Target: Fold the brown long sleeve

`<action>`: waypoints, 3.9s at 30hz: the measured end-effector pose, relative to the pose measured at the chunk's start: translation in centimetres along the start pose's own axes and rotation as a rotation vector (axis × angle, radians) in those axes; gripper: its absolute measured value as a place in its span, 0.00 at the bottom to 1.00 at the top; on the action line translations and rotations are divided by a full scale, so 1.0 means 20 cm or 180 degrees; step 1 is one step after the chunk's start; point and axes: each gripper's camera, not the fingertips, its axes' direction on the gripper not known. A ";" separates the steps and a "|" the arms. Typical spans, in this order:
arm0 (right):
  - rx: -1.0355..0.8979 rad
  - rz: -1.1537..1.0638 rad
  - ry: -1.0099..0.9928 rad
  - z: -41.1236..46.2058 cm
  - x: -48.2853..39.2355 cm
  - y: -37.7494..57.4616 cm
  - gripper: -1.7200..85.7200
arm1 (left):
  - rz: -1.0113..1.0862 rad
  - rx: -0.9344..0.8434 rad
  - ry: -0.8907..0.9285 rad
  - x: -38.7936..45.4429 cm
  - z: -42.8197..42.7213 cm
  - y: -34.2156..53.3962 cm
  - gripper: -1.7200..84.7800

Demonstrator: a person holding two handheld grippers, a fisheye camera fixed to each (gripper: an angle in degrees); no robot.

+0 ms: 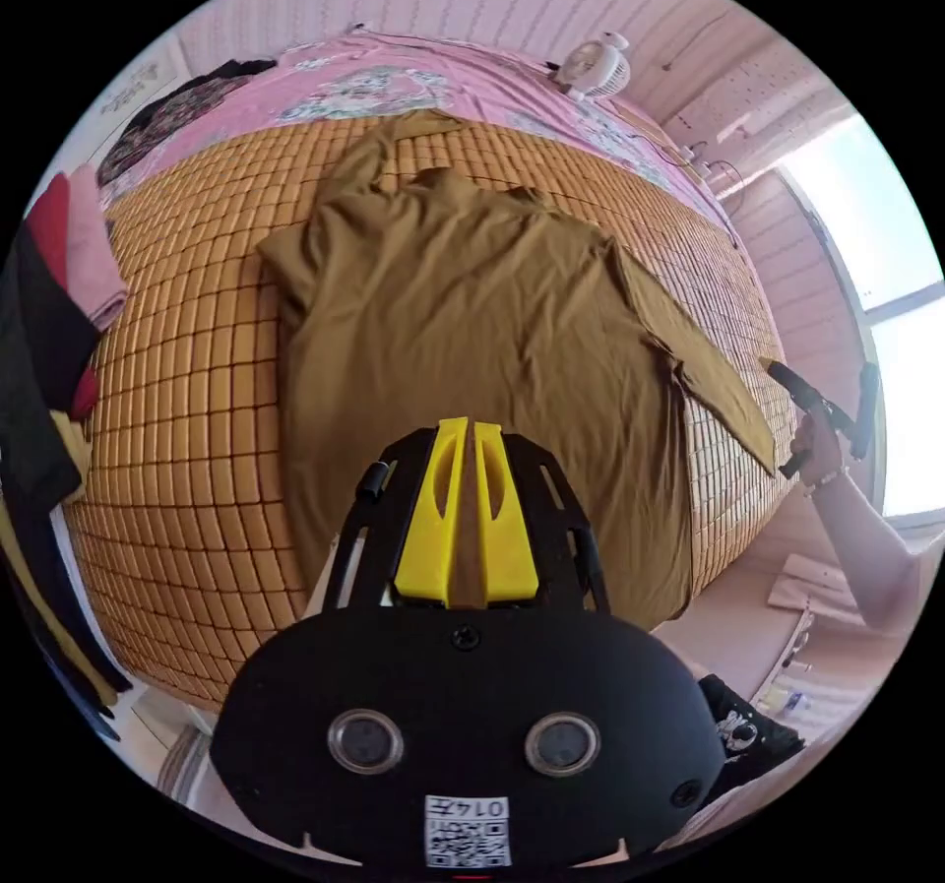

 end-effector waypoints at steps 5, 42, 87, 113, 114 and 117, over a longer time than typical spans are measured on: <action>0.0003 -0.0988 -0.1058 0.45 -0.98 -0.42 0.08 | -0.0555 0.0078 -0.0025 -0.40 -0.04 0.29 0.05; -0.0963 -0.3066 -0.1819 1.71 -2.25 -0.45 0.10 | -0.0690 0.0696 -0.0351 -1.37 -0.25 1.07 0.11; -0.1685 -0.3684 -0.2013 2.40 -2.79 0.25 0.10 | -0.1698 0.0314 -0.0068 -2.03 0.05 1.92 0.01; -0.0628 -0.4764 -0.1791 2.33 -3.05 0.49 0.02 | -0.3310 0.1715 0.0432 -2.26 -0.12 2.86 0.01; -0.0574 -0.4669 -0.1923 2.28 -3.04 0.44 0.02 | -0.3295 0.1658 0.0449 -2.26 -0.12 2.86 0.01; -0.0513 -0.4452 -0.2100 2.23 -3.05 0.34 0.02 | -0.3414 0.1832 0.0794 -2.24 -0.16 2.93 0.01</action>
